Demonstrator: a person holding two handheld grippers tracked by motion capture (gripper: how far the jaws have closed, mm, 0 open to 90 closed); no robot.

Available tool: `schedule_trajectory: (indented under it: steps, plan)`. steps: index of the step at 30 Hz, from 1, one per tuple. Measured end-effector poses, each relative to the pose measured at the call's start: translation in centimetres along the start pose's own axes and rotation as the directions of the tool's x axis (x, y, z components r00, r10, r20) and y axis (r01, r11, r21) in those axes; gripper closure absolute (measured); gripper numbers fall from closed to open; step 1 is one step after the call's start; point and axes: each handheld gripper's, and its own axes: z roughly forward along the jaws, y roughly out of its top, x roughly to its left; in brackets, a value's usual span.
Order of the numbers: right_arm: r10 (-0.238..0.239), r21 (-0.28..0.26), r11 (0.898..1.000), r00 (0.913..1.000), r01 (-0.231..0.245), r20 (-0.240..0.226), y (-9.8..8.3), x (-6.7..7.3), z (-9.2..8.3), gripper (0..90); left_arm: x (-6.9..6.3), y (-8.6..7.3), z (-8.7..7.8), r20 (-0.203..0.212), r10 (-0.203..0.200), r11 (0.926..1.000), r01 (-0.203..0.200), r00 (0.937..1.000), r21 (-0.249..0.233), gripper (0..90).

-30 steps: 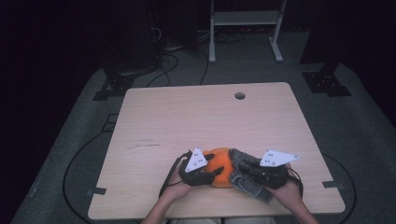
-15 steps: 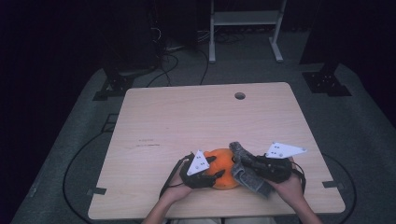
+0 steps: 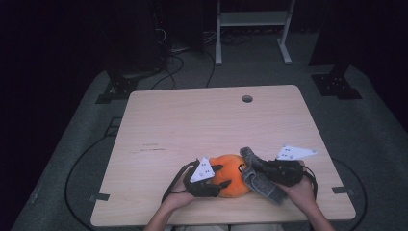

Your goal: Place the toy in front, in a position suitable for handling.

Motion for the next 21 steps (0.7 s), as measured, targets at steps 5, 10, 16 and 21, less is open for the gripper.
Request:
schedule_trajectory:
  steps: [5,10,16,21]
  plan:
    - [-0.035,0.019,0.999,0.9993,0.035,-0.011,-0.4,0.6,0.0,77.4,-0.3,0.7,0.2,-0.032,0.03,0.9995,-0.03,0.999,-0.003,28.4]
    - [0.028,0.053,0.998,0.9996,-0.028,-0.003,-1.5,-0.4,-0.4,77.2,-0.5,0.2,0.5,-0.028,0.009,0.9999,-0.009,0.9996,0.009,31.9]
    - [0.034,0.02,0.999,0.9991,-0.034,0.027,-0.8,-0.4,-1.1,77.1,-0.6,0.0,0.5,0.004,0.003,0.9996,-0.004,1.0,0.027,33.7]
    - [-0.071,0.027,0.997,0.9972,0.072,-0.021,0.6,2.0,0.3,77.3,-0.6,0.9,-0.1,0.034,0.025,0.9994,-0.026,0.9991,0.025,25.5]
